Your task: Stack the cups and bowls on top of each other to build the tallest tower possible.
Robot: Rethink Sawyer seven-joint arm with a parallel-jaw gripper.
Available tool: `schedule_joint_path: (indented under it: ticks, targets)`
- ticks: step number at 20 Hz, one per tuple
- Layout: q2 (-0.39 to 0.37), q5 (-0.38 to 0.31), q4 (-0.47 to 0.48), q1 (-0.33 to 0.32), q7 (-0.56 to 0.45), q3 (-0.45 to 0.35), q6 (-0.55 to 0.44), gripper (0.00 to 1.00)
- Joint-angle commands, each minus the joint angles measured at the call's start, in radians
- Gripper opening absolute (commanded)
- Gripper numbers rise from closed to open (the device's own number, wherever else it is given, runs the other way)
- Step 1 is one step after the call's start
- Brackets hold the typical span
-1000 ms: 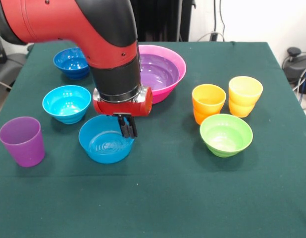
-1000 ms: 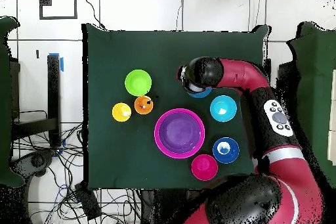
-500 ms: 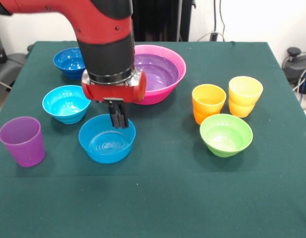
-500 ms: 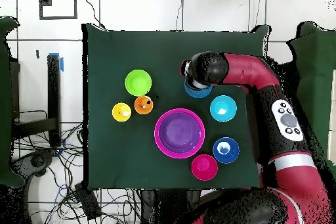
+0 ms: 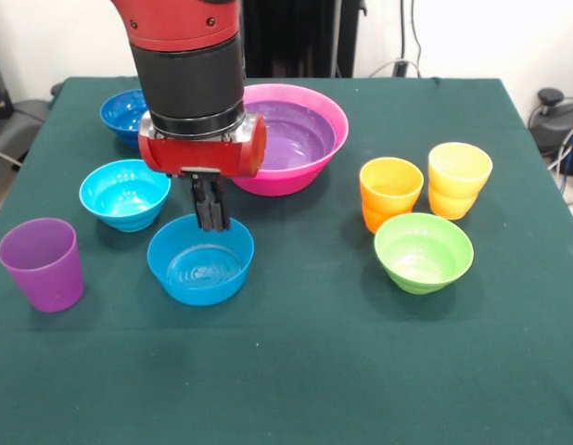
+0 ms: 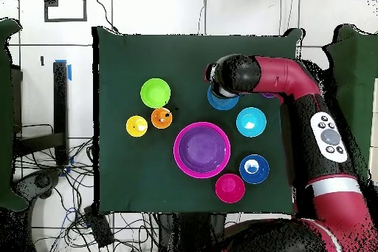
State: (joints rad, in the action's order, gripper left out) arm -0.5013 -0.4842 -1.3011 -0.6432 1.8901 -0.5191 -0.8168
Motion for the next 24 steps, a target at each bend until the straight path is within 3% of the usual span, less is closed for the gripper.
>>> schedule_joint_path:
  ticks: [1, 11, 12, 24]
  targets:
    - [0.026, -0.055, -0.061, 0.02, -0.249, -0.037, -0.064, 0.0]
    - [0.033, -0.051, -0.074, 0.001, -0.249, -0.055, -0.03, 0.0]
    - [0.035, -0.052, -0.073, 0.001, -0.25, -0.057, -0.031, 1.0]
    - [0.038, -0.059, -0.068, -0.005, -0.261, -0.069, -0.025, 1.0]
